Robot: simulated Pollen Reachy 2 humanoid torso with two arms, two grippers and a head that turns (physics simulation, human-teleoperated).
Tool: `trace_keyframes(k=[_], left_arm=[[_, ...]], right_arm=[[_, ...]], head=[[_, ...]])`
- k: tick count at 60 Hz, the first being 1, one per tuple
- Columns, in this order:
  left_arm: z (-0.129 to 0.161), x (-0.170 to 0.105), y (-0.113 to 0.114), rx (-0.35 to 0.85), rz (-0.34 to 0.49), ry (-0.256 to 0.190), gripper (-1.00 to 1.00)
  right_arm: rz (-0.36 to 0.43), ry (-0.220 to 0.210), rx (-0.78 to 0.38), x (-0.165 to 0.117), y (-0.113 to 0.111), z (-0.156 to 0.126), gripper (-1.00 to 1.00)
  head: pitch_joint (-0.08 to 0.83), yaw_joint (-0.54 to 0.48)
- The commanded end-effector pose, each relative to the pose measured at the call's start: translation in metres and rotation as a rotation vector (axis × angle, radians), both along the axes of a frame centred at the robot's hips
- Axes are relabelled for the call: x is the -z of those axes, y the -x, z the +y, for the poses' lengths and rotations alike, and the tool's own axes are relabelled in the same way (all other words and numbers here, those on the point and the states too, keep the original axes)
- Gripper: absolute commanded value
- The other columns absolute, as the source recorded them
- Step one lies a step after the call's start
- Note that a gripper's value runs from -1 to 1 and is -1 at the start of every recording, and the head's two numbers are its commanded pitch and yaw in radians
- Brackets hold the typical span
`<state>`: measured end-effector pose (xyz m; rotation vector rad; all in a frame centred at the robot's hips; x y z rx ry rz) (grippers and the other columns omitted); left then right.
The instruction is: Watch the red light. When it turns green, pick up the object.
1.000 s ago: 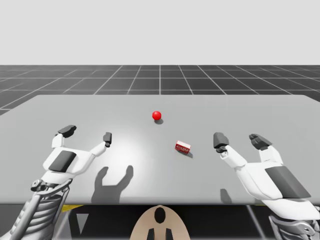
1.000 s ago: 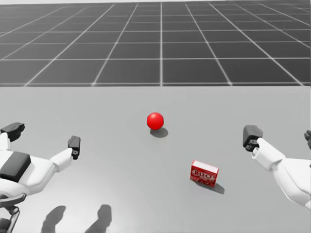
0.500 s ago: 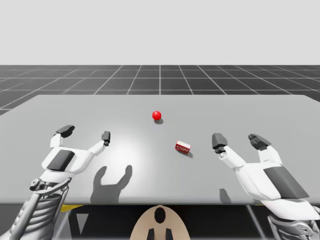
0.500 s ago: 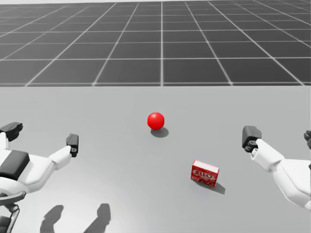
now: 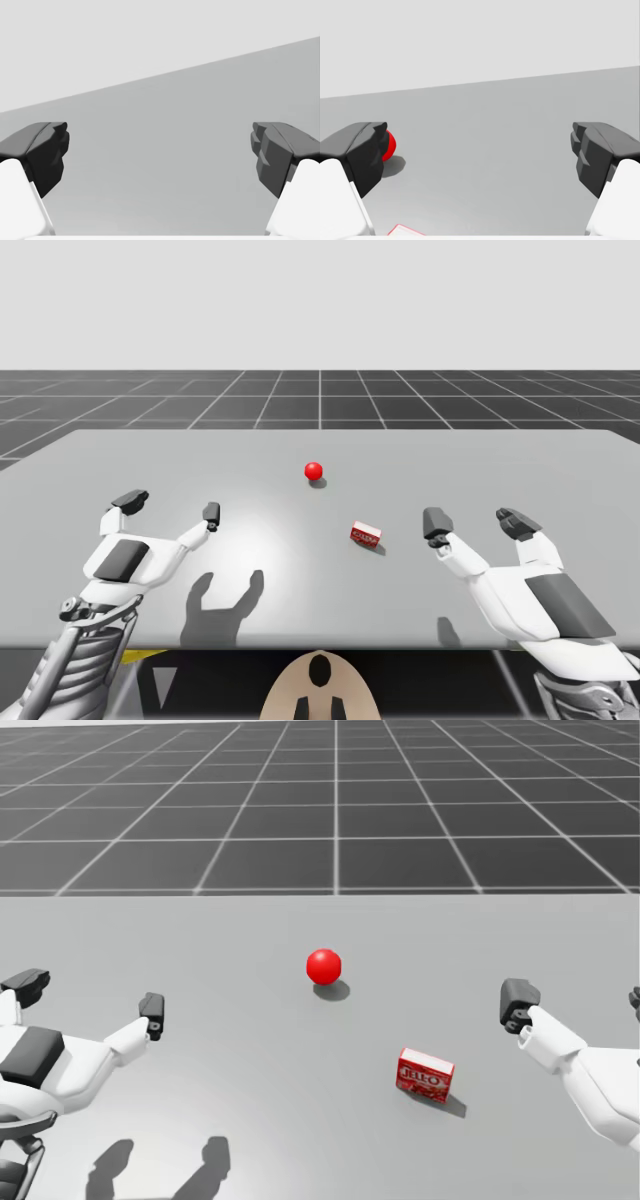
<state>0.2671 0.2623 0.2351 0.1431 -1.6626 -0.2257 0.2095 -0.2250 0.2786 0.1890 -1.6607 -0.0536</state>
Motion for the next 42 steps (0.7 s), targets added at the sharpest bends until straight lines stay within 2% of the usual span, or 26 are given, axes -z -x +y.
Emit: trace_keyframes(k=[1,42], left_arm=[[-0.0001,0.0005,-0.0001,0.001,0.005,0.001,-1.0],[-0.0006,0.0005,-0.0006,-0.002,0.016,0.007,-1.0]], right_arm=[[0.0,-0.018,0.003,0.0009,0.0009,0.0022,-1.0],[0.001,-0.009,0.001,0.0012,0.0008,0.0029,-1.0]], head=[[0.44,0.04],[0.442,0.04]])
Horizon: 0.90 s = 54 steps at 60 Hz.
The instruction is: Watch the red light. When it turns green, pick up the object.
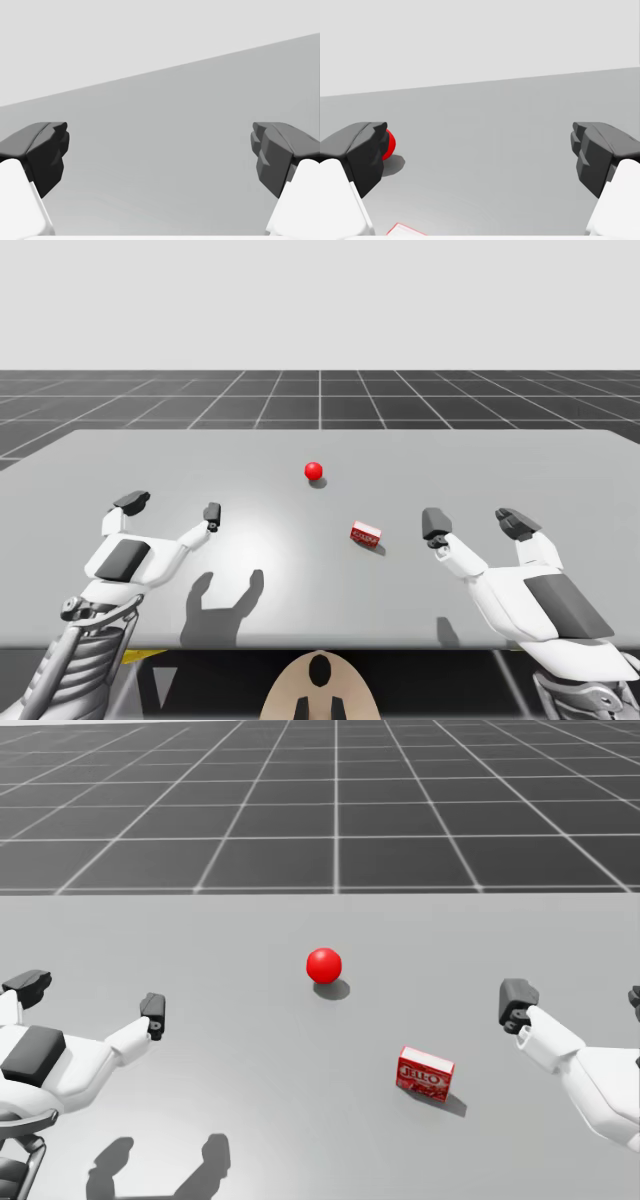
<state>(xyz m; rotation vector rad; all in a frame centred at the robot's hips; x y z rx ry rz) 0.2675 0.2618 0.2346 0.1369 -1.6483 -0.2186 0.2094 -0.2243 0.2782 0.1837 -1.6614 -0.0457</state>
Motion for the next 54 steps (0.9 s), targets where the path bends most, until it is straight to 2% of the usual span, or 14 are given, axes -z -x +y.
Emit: trace_keyframes(k=[1,13,54], left_arm=[[-0.0001,0.0,-0.0001,0.0,0.001,0.0,-1.0],[-0.0004,0.0002,-0.0002,0.002,0.002,-0.002,-1.0],[-0.0004,0.0002,0.0001,0.005,0.007,0.001,-1.0]], right_arm=[[0.002,-0.017,0.002,0.0008,0.0007,0.0022,-1.0],[-0.006,-0.002,0.014,0.0009,0.0005,0.0017,-1.0],[-0.004,0.001,0.011,0.0014,0.0,0.0015,-1.0]], head=[[0.442,0.04],[0.441,0.03],[0.439,0.03]])
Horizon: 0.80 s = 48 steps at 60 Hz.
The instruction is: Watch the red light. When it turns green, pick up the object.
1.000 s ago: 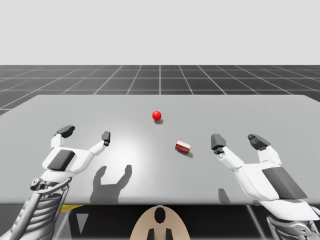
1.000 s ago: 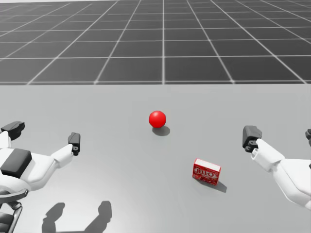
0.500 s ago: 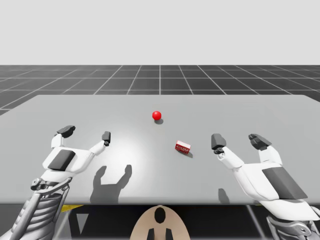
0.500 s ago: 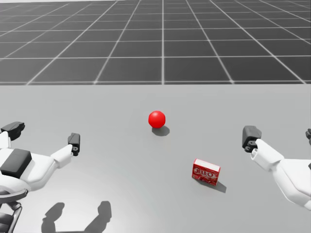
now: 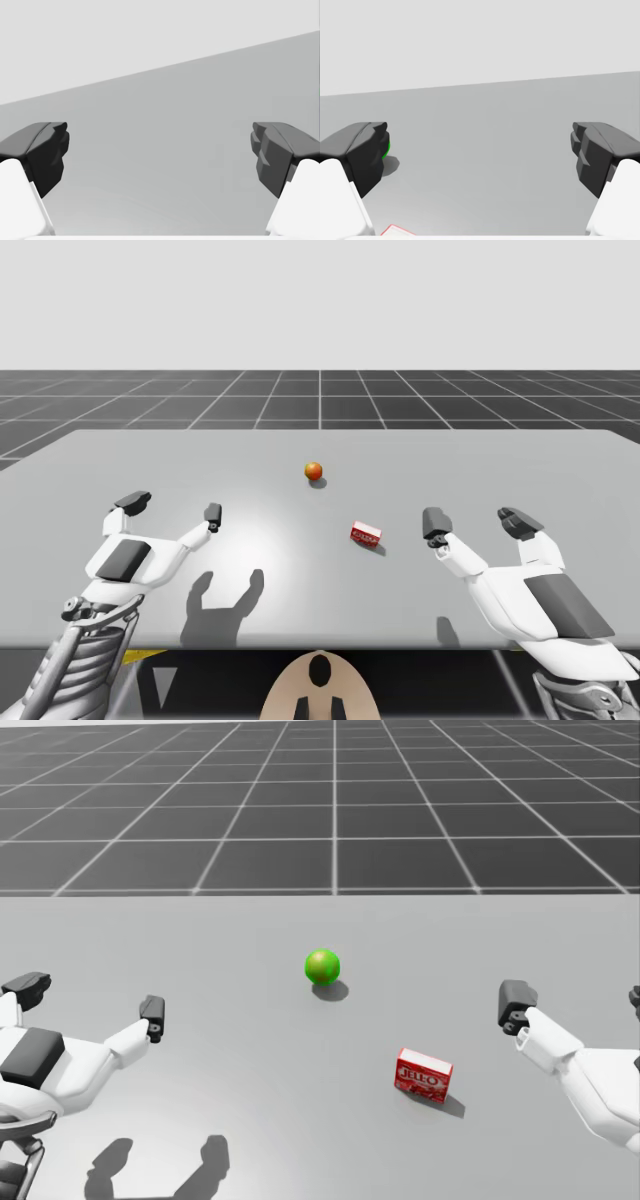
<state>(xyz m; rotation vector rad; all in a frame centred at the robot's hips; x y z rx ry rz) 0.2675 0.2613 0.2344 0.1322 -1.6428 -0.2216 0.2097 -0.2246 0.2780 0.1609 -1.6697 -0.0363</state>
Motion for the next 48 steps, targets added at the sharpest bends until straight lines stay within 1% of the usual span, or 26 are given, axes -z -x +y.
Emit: trace_keyframes(k=[1,5,15,24,33,45,48], left_arm=[[0.0,0.0,0.0,0.001,0.001,0.0,-1.0],[0.0,0.0,0.0,0.001,0.001,0.001,-1.0],[0.0,0.0,0.0,0.003,0.003,0.001,-1.0],[-0.001,-0.001,0.0,0.005,0.002,0.003,-1.0],[-0.001,-0.001,0.001,0.008,0.003,0.006,-1.0],[-0.002,-0.002,0.002,0.009,0.005,0.011,-1.0],[-0.003,-0.002,0.002,0.009,0.006,0.012,-1.0]], right_arm=[[0.003,-0.018,0.001,0.001,0.0,0.002,-1.0],[0.003,-0.019,0.001,0.001,0.0,0.002,-1.0],[0.003,-0.017,0.002,0.002,0.0,0.002,-1.0],[0.005,-0.012,0.0,0.002,0.0,0.003,-1.0],[0.006,-0.008,-0.001,0.003,-0.001,0.004,-1.0],[0.006,0.007,-0.026,0.006,-0.003,0.01,-1.0],[0.006,0.02,-0.024,0.007,-0.003,0.014,-1.0]], head=[[0.441,0.03],[0.453,0.02],[0.542,-0.03],[0.616,-0.12],[0.665,-0.18],[0.665,-0.18],[0.661,-0.18]])
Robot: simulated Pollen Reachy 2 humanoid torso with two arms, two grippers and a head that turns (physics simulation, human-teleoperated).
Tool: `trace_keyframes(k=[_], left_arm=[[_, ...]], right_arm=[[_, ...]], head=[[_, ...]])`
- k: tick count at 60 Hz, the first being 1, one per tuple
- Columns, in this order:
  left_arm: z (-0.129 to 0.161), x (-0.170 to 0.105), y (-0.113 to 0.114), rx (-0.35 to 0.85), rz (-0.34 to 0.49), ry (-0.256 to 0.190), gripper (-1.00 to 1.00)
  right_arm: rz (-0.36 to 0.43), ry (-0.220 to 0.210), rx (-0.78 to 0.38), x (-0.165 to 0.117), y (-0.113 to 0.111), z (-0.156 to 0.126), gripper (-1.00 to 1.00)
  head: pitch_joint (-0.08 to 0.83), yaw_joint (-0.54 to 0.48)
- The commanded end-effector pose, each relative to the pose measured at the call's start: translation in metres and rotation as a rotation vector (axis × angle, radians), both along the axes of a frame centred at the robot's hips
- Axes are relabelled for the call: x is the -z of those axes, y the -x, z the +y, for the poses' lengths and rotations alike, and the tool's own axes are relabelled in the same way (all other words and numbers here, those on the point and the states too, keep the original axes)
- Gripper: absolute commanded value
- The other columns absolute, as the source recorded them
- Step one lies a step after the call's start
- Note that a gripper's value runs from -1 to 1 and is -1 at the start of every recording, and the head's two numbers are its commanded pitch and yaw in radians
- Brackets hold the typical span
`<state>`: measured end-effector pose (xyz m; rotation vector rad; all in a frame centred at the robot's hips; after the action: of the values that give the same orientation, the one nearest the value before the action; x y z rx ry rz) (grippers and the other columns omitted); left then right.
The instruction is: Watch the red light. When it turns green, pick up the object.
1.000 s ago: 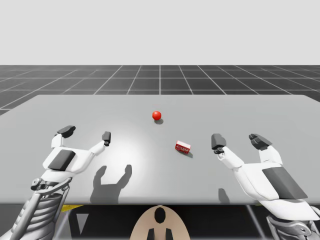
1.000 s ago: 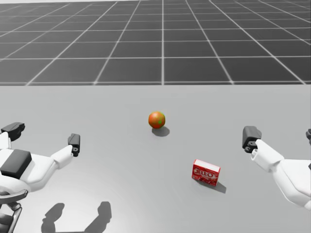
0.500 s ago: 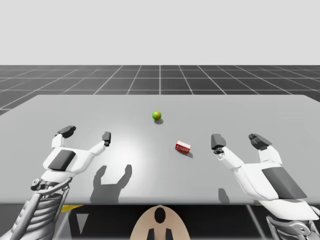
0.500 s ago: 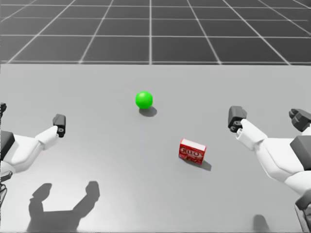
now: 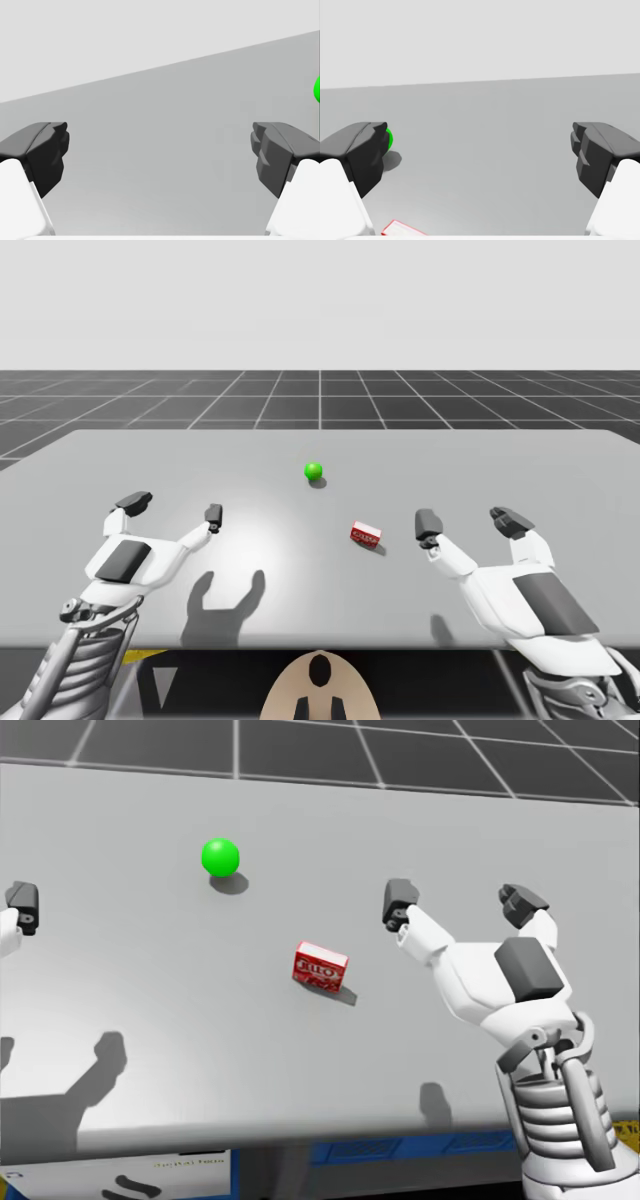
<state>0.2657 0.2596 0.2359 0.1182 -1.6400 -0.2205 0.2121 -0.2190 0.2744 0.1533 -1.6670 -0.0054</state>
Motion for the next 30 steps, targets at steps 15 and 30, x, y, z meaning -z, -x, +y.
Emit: trace_keyframes(k=[15,30], left_arm=[[-0.002,0.0,0.001,-0.002,0.009,0.002,-1.0],[-0.002,0.0,0.001,-0.001,0.011,0.003,-1.0]], right_arm=[[0.061,0.086,-0.234,0.02,0.0,0.014,-1.0],[0.141,0.09,-0.451,0.054,-0.024,0.005,-1.0]], head=[[0.671,-0.19],[0.673,-0.19]])
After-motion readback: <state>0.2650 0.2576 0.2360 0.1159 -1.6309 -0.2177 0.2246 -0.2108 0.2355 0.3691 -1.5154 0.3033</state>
